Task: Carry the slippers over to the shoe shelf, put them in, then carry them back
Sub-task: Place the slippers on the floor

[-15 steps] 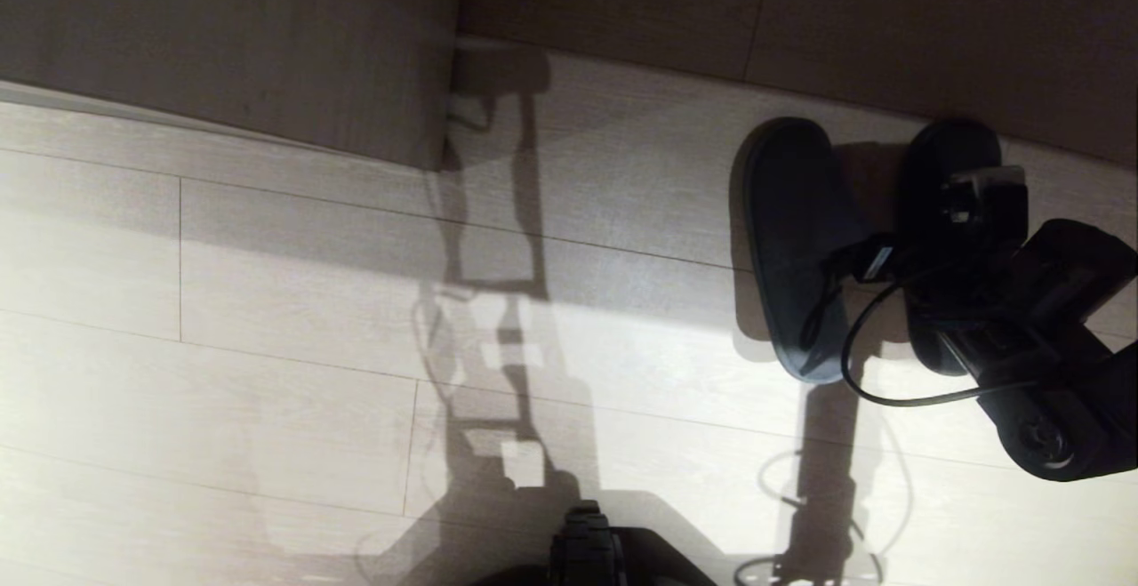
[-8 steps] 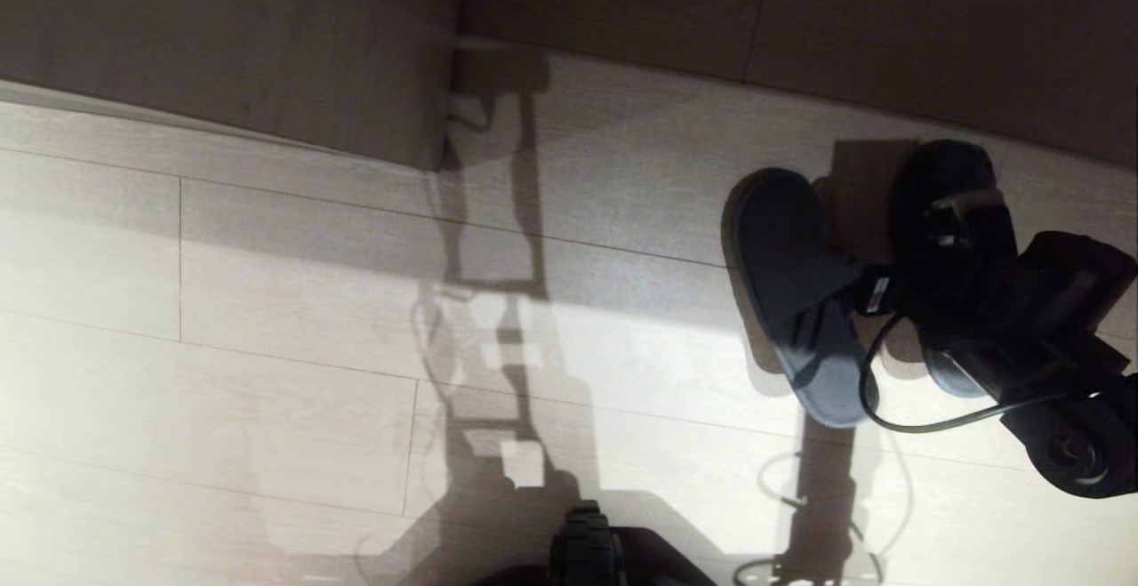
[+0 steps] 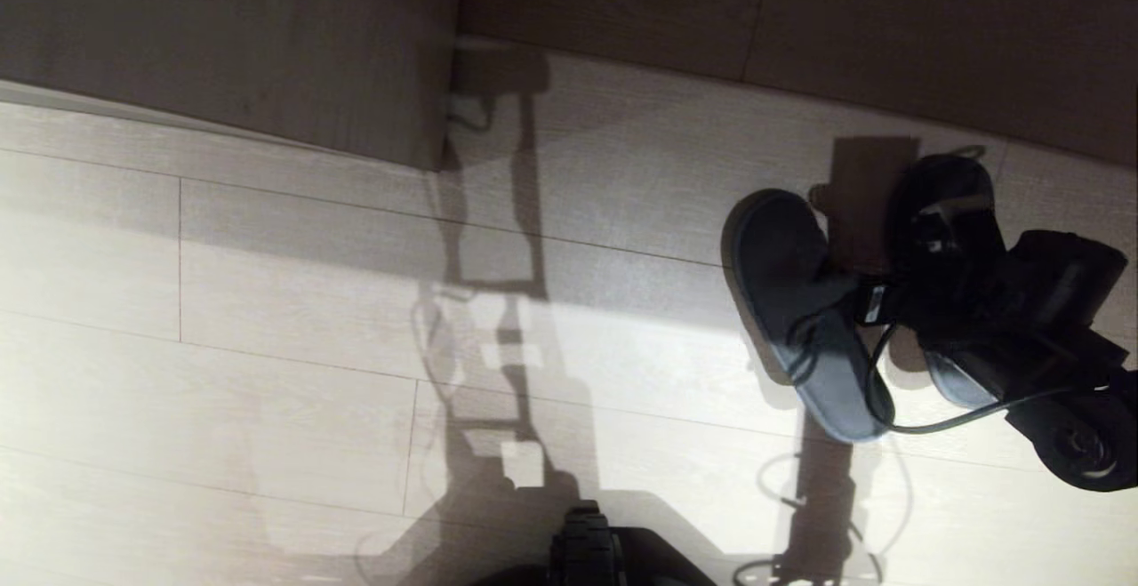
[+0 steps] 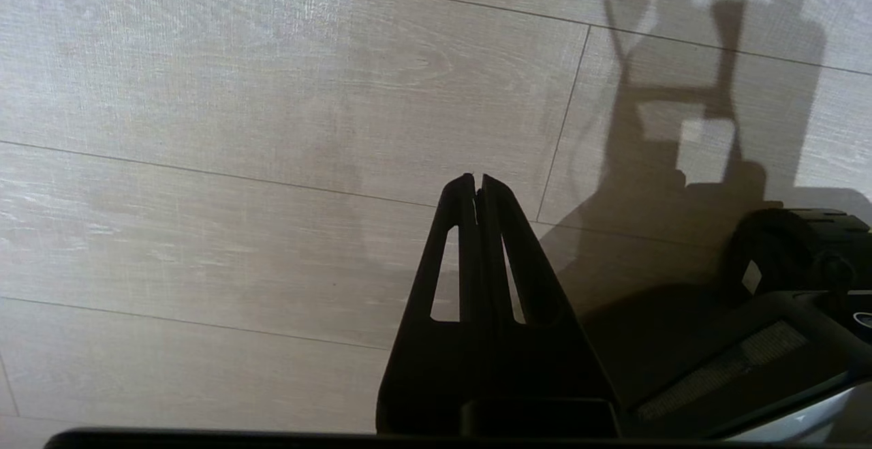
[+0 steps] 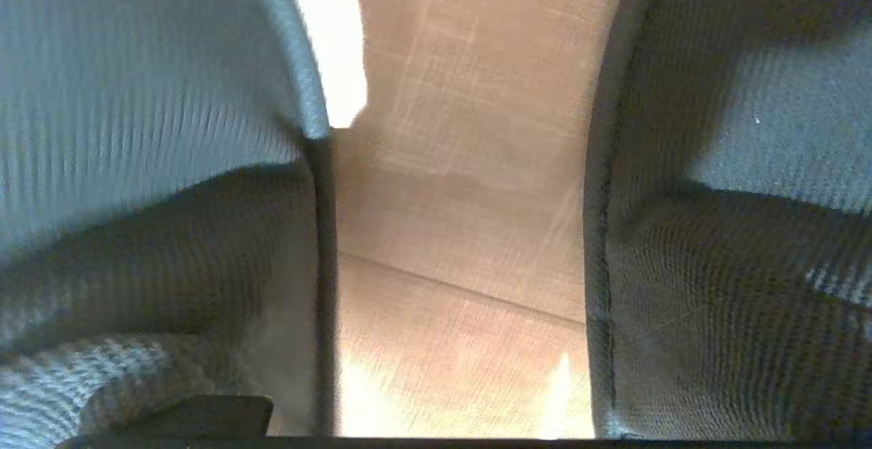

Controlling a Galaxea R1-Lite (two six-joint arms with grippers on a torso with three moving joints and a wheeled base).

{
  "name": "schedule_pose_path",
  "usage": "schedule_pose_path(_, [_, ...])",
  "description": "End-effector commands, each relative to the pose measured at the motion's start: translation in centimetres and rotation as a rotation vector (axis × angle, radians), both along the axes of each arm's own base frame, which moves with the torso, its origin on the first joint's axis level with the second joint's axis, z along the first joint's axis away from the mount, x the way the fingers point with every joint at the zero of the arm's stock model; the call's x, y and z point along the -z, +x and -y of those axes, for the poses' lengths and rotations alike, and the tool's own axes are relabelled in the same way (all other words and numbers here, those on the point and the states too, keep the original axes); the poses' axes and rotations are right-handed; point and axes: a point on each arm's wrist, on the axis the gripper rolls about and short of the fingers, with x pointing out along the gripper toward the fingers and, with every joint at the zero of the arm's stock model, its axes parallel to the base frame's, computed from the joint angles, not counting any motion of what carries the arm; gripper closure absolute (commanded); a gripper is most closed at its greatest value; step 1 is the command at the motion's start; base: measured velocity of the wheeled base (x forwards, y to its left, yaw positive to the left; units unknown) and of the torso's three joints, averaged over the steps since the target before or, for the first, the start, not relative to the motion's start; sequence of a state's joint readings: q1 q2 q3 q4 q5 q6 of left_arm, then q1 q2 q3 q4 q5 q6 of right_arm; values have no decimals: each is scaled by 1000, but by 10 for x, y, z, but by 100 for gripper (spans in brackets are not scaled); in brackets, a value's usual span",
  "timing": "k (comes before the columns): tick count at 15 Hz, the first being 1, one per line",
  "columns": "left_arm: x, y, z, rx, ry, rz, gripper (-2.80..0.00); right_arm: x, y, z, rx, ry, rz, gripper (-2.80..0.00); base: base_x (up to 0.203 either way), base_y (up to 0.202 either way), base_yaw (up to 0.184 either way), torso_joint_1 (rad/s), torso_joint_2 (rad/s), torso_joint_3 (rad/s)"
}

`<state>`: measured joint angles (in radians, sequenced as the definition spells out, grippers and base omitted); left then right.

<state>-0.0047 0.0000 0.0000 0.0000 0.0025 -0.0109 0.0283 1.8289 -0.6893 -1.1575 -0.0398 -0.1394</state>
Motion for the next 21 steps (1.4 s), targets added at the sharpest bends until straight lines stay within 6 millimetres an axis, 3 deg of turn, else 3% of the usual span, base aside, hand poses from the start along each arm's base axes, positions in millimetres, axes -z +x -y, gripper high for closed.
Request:
schedule_pose_path(1, [0,0,0,-1,0,-2,0,-18,5,0,44,2,54,-280,0,0,0,0,0,0])
schedule_pose_path(3, [0,0,0,-1,0,-2,0,-40,2,2,105,4,149,-280,0,0,0,0,0,0])
schedule_pose_path(8, [0,0,0,-1,2,0,0,-55,-10,2,127,-5,197,-280,0,0,0,0,0,0])
schedule_pose_path(12, [0,0,0,-1,3,0,0,-20,-16,2,97,-24,48,-280,0,0,0,0,0,0])
schedule_pose_path(21, [0,0,0,-1,3,0,0,-11,-36,3,90,-43,2,-280,0,0,0,0,0,0])
